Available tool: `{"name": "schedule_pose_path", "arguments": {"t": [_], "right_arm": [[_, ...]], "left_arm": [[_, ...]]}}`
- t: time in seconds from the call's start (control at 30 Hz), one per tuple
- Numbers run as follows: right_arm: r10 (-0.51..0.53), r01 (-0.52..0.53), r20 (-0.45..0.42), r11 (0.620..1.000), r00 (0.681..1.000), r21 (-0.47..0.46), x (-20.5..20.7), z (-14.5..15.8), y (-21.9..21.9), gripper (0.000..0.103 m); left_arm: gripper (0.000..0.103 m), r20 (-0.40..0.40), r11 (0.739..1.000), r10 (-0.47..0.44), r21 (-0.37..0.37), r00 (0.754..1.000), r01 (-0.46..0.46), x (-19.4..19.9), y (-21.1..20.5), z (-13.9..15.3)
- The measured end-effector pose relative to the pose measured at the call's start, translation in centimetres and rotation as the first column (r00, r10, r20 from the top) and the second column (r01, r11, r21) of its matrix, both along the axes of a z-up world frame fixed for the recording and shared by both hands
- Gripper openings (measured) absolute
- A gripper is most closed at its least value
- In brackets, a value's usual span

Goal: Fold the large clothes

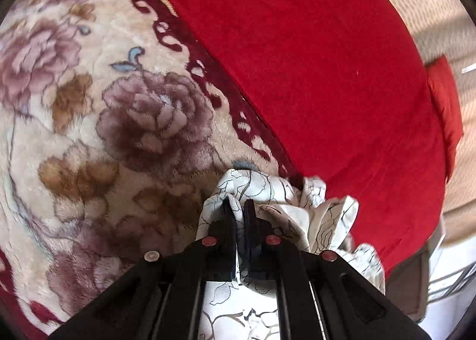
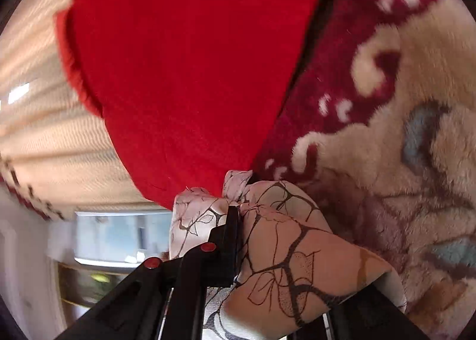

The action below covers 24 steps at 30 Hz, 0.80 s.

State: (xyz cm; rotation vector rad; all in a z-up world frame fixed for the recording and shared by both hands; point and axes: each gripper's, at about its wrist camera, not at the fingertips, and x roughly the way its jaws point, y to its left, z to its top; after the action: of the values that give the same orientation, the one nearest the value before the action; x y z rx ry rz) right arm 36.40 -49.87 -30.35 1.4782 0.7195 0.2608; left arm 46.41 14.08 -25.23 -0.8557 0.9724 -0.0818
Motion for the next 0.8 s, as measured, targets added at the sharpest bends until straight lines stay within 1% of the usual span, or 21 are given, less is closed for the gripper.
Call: {"name": "schedule_pose_path", "arguments": {"t": [0.03, 0.07, 0.13, 0.17, 0.2, 0.27, 0.3, 0.37, 0.4, 0.43, 0.47, 0.5, 0.53, 0.57, 0.6, 0.63, 0.67, 0.7, 0.73, 0.77, 0.8], "right_arm": [[0.008, -0.008, 0.02, 1.0, 1.0, -0.011, 0.0, 0.7, -0.1, 0.012], [0.014, -0.013, 0.032, 0.999, 0.999, -0.039, -0.1, 1.2, 0.1, 0.012], [0.018, -0.013, 0.049, 0.995, 0.999, -0.103, -0.6, 2.9, 0.6, 0.013], [0.012, -0.006, 0.057, 0.995, 0.998, -0.102, -0.7, 3.3, 0.7, 0.013], [0.002, 0.007, 0.08, 0.994, 0.997, -0.106, -1.1, 3.9, 0.9, 0.013], [-0.005, 0.016, 0.107, 0.994, 0.994, -0.104, -1.7, 4.5, 1.1, 0.014], [-0.011, 0.022, 0.119, 0.996, 0.993, -0.09, -1.9, 4.5, 1.1, 0.017], [-0.035, 0.043, 0.132, 0.997, 0.991, -0.058, -2.8, 4.6, 1.1, 0.031], [-0.077, 0.083, 0.145, 0.996, 0.986, -0.031, -3.7, 4.7, 0.8, 0.062], [-0.127, 0.129, 0.173, 0.992, 0.977, 0.001, -4.7, 4.9, 0.2, 0.098], [-0.201, 0.199, 0.208, 0.98, 0.957, 0.033, -6.0, 5.2, -0.4, 0.103], [-0.265, 0.26, 0.246, 0.964, 0.932, 0.054, -6.9, 5.6, -1.6, 0.103], [-0.284, 0.284, 0.283, 0.958, 0.916, 0.043, -7.9, 6.5, -1.9, 0.103], [-0.251, 0.266, 0.285, 0.964, 0.925, -0.012, -8.1, 7.6, -1.8, 0.103], [-0.215, 0.244, 0.282, 0.967, 0.935, -0.069, -8.2, 8.6, -1.7, 0.103], [-0.164, 0.215, 0.289, 0.965, 0.943, -0.154, -8.3, 9.8, -0.7, 0.103], [-0.129, 0.195, 0.292, 0.958, 0.948, -0.21, -8.3, 10.5, 0.2, 0.103], [-0.066, 0.155, 0.265, 0.931, 0.962, -0.329, -7.9, 11.5, 2.2, 0.099], [-0.028, 0.124, 0.234, 0.906, 0.972, -0.405, -7.4, 11.9, 3.6, 0.091], [0.026, 0.075, 0.199, 0.872, 0.98, -0.484, -6.5, 12.1, 5.5, 0.085], [0.059, 0.042, 0.177, 0.854, 0.982, -0.519, -5.7, 12.0, 6.6, 0.077]], "left_arm": [[0.004, 0.006, 1.0, 0.004, -0.023, 1.0, -0.004, 0.0, 0.3, 0.4], [0.007, 0.038, 0.999, 0.012, -0.048, 0.999, -0.01, -0.3, 0.5, 1.1], [0.018, 0.111, 0.998, 0.034, -0.06, 0.993, -0.028, -0.9, 0.6, 2.5], [0.031, 0.146, 0.998, 0.049, -0.041, 0.988, -0.044, -1.6, 0.5, 3.3], [0.045, 0.186, 0.997, 0.072, -0.004, 0.98, -0.073, -2.2, 0.3, 4.1], [0.055, 0.243, 0.98, 0.101, 0.143, 0.965, -0.139, -3.7, -0.6, 5.9], [0.055, 0.26, 0.97, 0.088, 0.198, 0.962, -0.143, -4.3, -1.3, 6.6], [0.058, 0.285, 0.953, 0.027, 0.281, 0.958, -0.11, -5.2, -3.0, 7.8], [0.061, 0.291, 0.949, -0.002, 0.302, 0.957, -0.09, -5.5, -3.8, 8.2], [0.063, 0.294, 0.942, -0.037, 0.331, 0.955, -0.065, -5.9, -4.8, 8.6], [0.069, 0.293, 0.932, -0.065, 0.359, 0.954, -0.047, -6.2, -5.5, 8.7], [0.072, 0.29, 0.918, -0.098, 0.396, 0.952, -0.026, -6.5, -6.5, 8.8], [0.072, 0.288, 0.902, -0.132, 0.431, 0.948, -0.006, -6.9, -7.5, 8.9], [0.072, 0.28, 0.886, -0.153, 0.463, 0.948, 0.006, -7.0, -8.3, 8.9], [0.073, 0.257, 0.86, -0.171, 0.511, 0.951, 0.017, -7.1, -9.2, 8.7], [0.073, 0.221, 0.829, -0.183, 0.558, 0.958, 0.029, -6.9, -10.0, 8.3], [0.074, 0.193, 0.811, -0.197, 0.583, 0.961, 0.049, -6.6, -10.6, 7.7], [0.074, 0.166, 0.801, -0.215, 0.594, 0.962, 0.076, -6.2, -11.1, 7.1], [0.074, 0.128, 0.793, -0.223, 0.601, 0.966, 0.103, -5.7, -11.5, 6.3], [0.074, 0.06, 0.775, -0.211, 0.618, 0.976, 0.13, -4.9, -11.9, 5.3], [0.074, 0.013, 0.761, -0.197, 0.633, 0.98, 0.145, -4.3, -12.1, 4.2]]}}
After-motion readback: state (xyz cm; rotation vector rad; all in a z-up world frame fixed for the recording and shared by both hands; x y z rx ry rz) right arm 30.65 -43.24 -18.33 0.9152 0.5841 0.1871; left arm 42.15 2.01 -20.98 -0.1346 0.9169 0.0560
